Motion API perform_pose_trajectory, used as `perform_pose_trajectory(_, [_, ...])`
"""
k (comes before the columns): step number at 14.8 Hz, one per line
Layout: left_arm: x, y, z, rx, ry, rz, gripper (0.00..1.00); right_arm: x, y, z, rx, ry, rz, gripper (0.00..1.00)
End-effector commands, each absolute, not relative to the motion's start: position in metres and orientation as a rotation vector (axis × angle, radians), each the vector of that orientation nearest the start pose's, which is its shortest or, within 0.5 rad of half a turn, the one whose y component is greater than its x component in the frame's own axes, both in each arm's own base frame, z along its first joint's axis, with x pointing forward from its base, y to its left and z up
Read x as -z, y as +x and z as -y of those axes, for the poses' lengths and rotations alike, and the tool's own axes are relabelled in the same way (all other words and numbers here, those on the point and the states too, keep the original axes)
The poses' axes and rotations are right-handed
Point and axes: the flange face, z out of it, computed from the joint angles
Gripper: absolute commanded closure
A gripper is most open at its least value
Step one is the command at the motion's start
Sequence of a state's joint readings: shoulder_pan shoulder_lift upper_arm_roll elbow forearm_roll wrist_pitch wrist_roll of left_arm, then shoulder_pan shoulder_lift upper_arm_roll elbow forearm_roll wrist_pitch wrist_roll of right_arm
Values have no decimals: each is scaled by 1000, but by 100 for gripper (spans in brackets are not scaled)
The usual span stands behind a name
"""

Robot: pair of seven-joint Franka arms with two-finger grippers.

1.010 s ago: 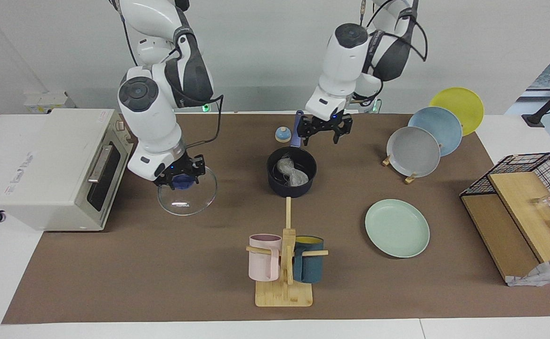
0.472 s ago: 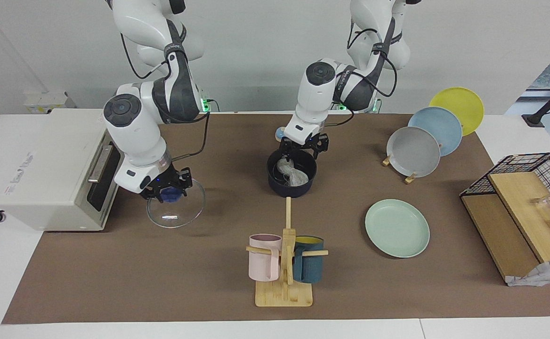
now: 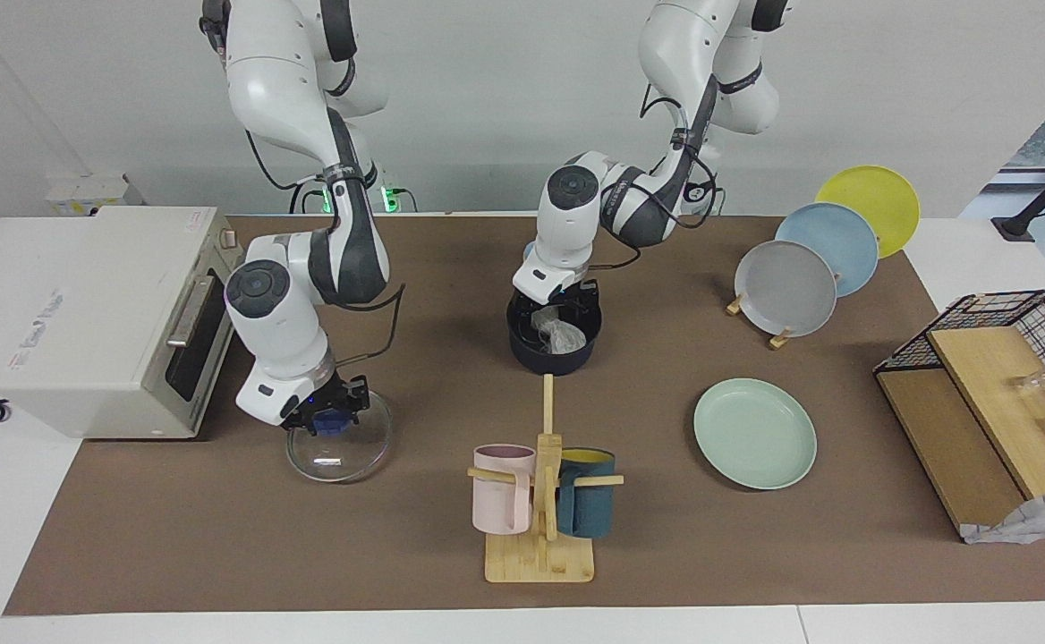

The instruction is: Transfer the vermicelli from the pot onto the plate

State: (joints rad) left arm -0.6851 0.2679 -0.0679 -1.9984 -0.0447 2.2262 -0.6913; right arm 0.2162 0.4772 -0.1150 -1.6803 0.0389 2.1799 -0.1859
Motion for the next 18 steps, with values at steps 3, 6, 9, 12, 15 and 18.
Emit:
perform_pose_trajectory(3, [-321, 435, 408, -80, -3165, -80, 48, -336, 671, -75, 67, -3112, 446, 0])
perform_pose_trajectory(6, [-321, 440, 405, -63, -3172, -150, 100, -349, 670, -72, 67, -3110, 440, 0])
perform_pose_trajectory(9, [-327, 446, 400, -55, -3175, -146, 100, -408, 656, -57, 74, -3101, 400, 0])
perform_pose_trajectory(12, [-368, 464, 385, -42, -3186, -96, 100, -479, 624, -50, 10, -3087, 356, 0])
perform_pose_trajectory(15, [-429, 473, 371, -68, -3191, -68, 100, -535, 586, -42, -68, -3082, 250, 0])
perform_pose_trajectory(18, [-492, 494, 343, -129, -3220, -4, 100, -572, 553, -37, -132, -3086, 220, 0])
